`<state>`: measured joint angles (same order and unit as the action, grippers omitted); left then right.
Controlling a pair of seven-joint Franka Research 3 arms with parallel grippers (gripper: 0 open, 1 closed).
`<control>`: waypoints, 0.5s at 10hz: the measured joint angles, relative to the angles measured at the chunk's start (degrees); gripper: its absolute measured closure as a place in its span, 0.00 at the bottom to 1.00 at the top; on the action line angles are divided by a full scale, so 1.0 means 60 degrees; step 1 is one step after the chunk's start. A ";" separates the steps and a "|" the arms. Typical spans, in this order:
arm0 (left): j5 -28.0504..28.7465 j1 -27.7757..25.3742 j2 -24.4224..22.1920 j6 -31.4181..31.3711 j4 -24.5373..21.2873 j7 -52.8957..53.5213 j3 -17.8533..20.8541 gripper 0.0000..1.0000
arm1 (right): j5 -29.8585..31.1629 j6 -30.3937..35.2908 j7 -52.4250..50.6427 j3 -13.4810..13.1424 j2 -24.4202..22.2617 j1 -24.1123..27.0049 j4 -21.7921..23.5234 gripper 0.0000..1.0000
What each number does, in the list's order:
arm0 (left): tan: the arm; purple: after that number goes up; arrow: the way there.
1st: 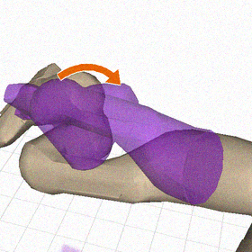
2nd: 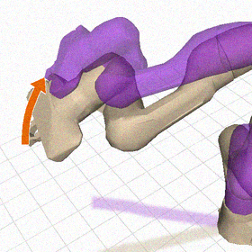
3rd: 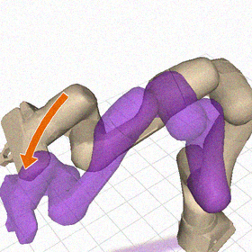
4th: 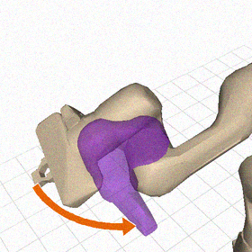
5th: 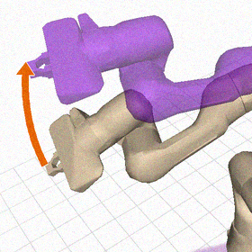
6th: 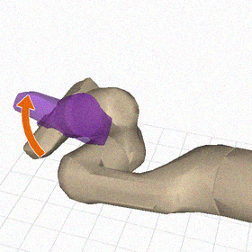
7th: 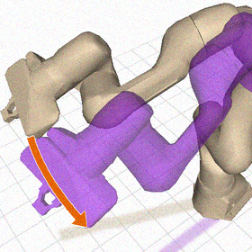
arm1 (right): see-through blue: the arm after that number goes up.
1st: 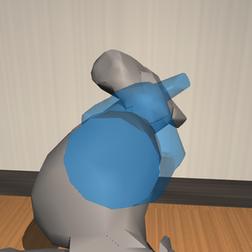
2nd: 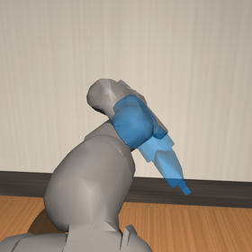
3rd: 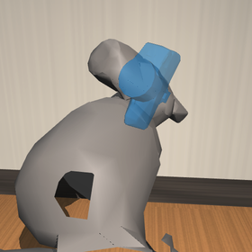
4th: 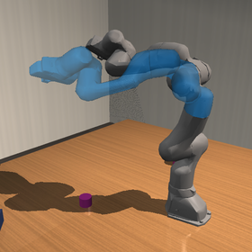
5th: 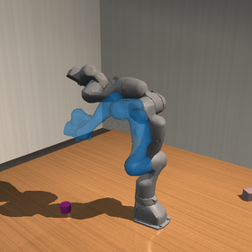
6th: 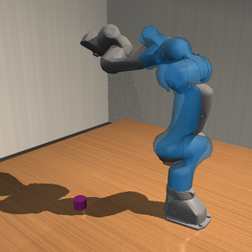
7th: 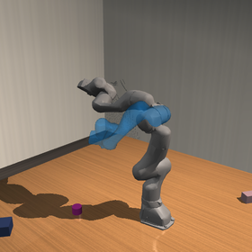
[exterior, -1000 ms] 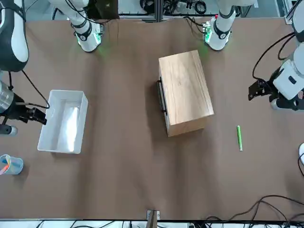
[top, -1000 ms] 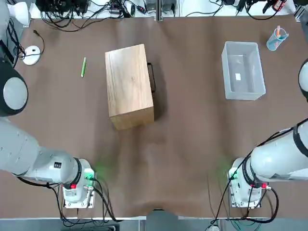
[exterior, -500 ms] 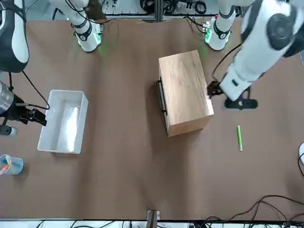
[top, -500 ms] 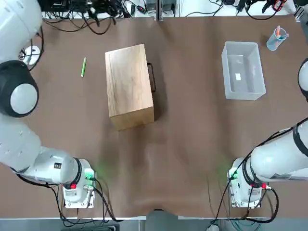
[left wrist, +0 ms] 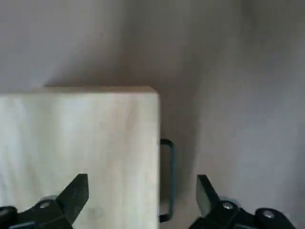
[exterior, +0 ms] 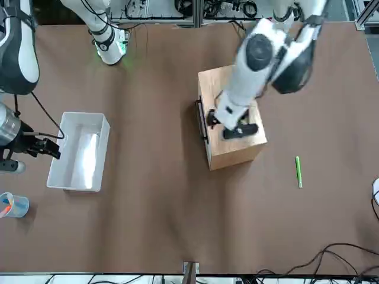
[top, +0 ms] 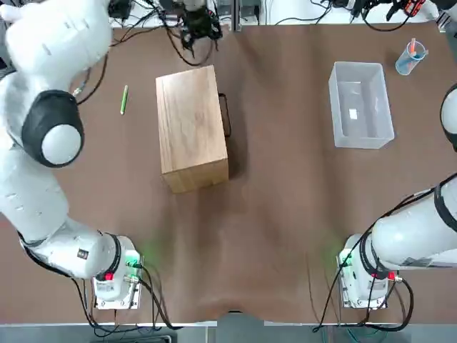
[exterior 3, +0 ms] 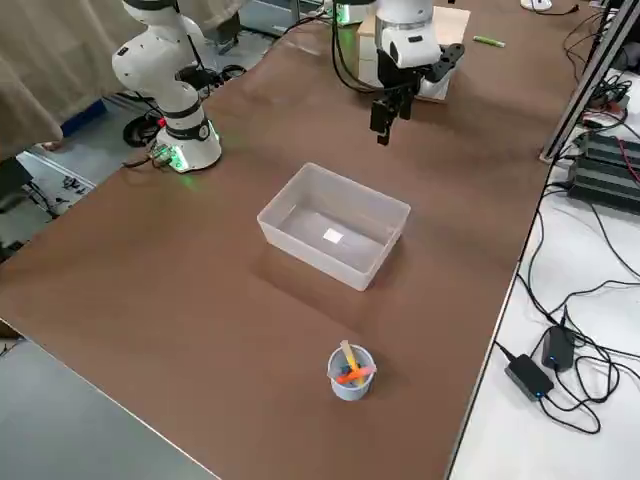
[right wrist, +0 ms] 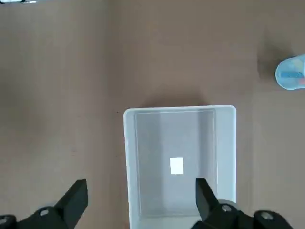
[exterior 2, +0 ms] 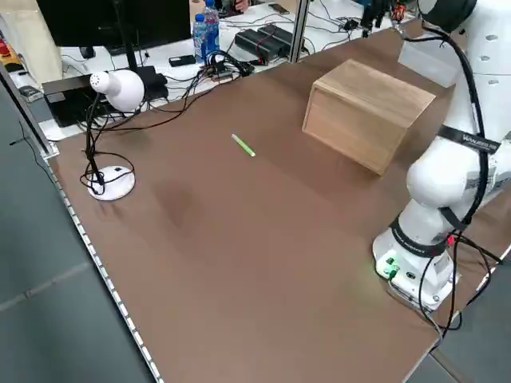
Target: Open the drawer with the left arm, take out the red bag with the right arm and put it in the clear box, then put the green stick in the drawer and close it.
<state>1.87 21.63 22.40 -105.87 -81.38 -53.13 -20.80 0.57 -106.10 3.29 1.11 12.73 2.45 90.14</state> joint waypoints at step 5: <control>0.1036 0.2406 0.2150 -0.0159 0.1441 -0.3142 0.0500 0.00 | -0.0024 0.0013 0.0941 0.0026 0.0001 -0.0430 0.0117 0.00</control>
<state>8.09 36.06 35.30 -106.82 -72.74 -71.98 -17.80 0.43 -106.02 8.93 1.27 12.73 -0.13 90.85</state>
